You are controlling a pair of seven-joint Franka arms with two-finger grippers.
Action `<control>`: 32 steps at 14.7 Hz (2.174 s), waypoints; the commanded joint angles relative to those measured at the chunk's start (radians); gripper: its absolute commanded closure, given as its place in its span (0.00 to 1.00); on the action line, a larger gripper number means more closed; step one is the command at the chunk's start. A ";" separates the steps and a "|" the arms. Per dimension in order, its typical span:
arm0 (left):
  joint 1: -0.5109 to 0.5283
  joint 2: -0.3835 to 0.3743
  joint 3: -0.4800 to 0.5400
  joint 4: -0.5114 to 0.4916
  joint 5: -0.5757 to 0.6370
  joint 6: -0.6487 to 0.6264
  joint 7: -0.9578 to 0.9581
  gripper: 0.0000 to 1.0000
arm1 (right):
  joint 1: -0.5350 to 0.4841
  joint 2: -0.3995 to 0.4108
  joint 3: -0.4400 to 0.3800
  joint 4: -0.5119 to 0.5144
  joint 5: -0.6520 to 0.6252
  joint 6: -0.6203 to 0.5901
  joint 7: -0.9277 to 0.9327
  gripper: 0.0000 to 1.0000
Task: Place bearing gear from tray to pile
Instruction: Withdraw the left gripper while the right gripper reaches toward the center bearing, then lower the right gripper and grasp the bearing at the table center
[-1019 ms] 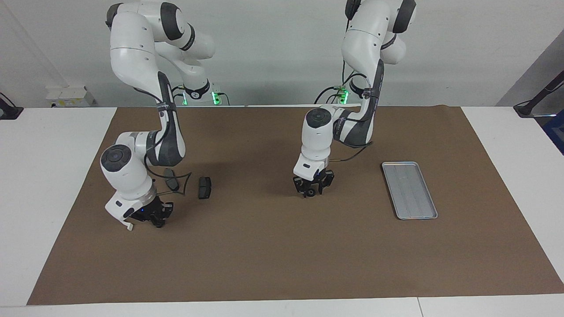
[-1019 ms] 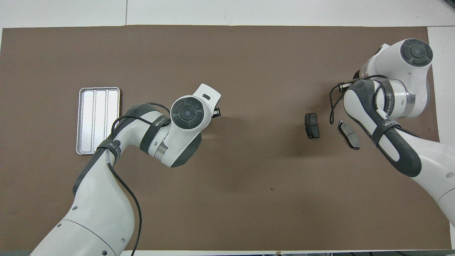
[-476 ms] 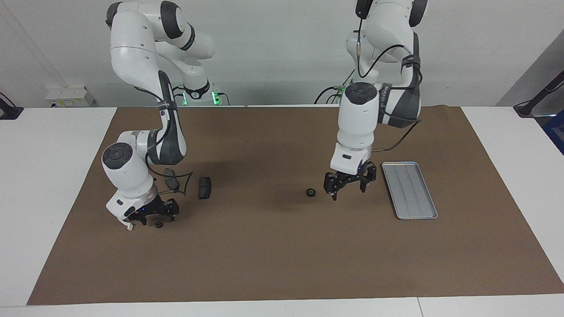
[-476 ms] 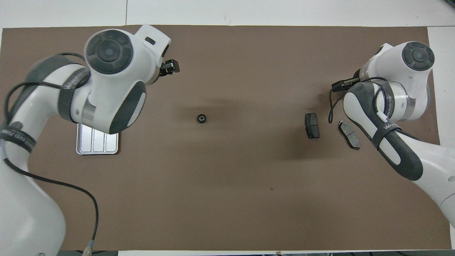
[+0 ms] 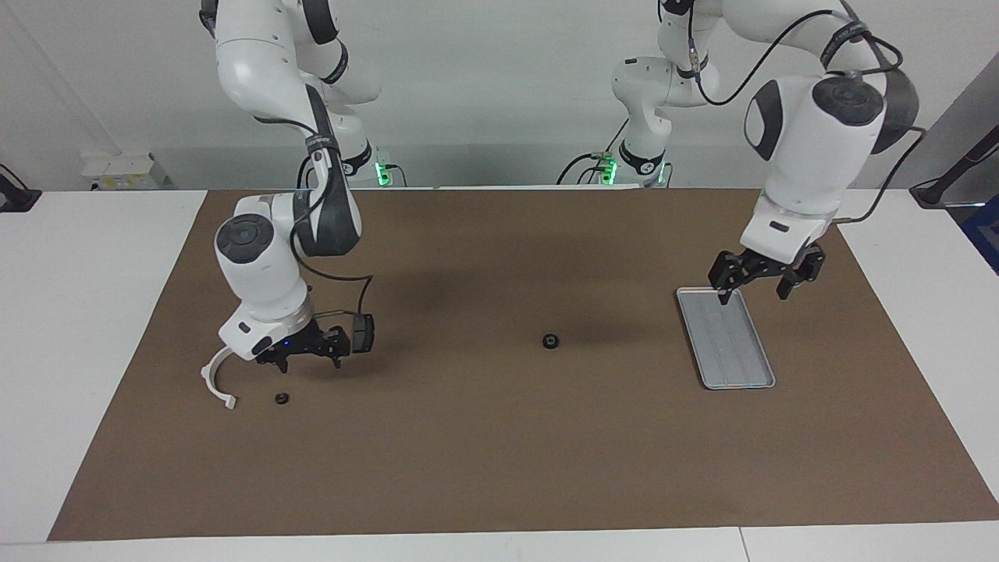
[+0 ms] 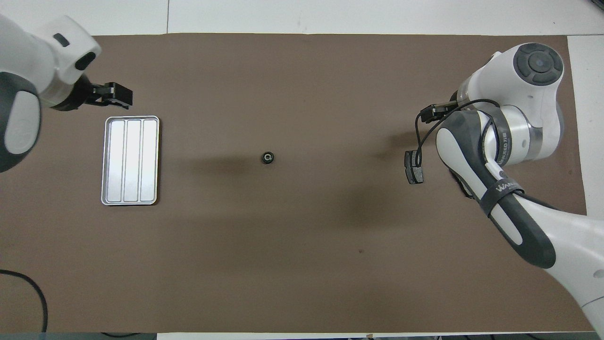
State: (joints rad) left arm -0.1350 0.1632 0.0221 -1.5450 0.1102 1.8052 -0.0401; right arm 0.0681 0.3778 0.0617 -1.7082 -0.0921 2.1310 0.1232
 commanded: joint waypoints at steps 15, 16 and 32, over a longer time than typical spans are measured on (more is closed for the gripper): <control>0.089 -0.219 -0.007 -0.200 -0.064 -0.099 0.117 0.00 | 0.461 0.074 0.001 0.234 0.072 -0.128 0.897 0.00; 0.089 -0.209 -0.007 -0.172 -0.066 -0.137 0.117 0.00 | 0.470 0.104 0.000 0.261 0.069 -0.129 0.920 0.00; 0.078 -0.280 -0.011 -0.192 -0.063 -0.190 0.146 0.00 | 0.581 0.406 -0.011 0.501 -0.017 -0.065 1.046 0.00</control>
State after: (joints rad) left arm -0.0594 -0.0894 0.0098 -1.7057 0.0572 1.5783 0.0887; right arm 0.6383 0.7537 0.0578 -1.2464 -0.0820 2.0583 1.1423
